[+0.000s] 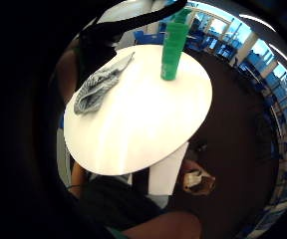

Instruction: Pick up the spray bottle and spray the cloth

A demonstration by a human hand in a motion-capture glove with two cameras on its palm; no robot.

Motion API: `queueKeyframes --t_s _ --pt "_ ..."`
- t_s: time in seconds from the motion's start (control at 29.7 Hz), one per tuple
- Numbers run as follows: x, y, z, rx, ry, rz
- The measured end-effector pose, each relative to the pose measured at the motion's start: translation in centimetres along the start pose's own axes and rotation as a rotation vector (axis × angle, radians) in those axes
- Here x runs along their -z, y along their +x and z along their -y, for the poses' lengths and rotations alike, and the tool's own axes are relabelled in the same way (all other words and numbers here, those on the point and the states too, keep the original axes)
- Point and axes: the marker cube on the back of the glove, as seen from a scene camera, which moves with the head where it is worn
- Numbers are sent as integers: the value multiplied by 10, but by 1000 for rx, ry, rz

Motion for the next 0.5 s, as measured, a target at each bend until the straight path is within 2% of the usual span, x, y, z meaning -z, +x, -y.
queueKeyframes --t_s 0.34,0.5 --pt "6 38 83 -115 214 349" --pt "-14 61 119 -232 236 468"
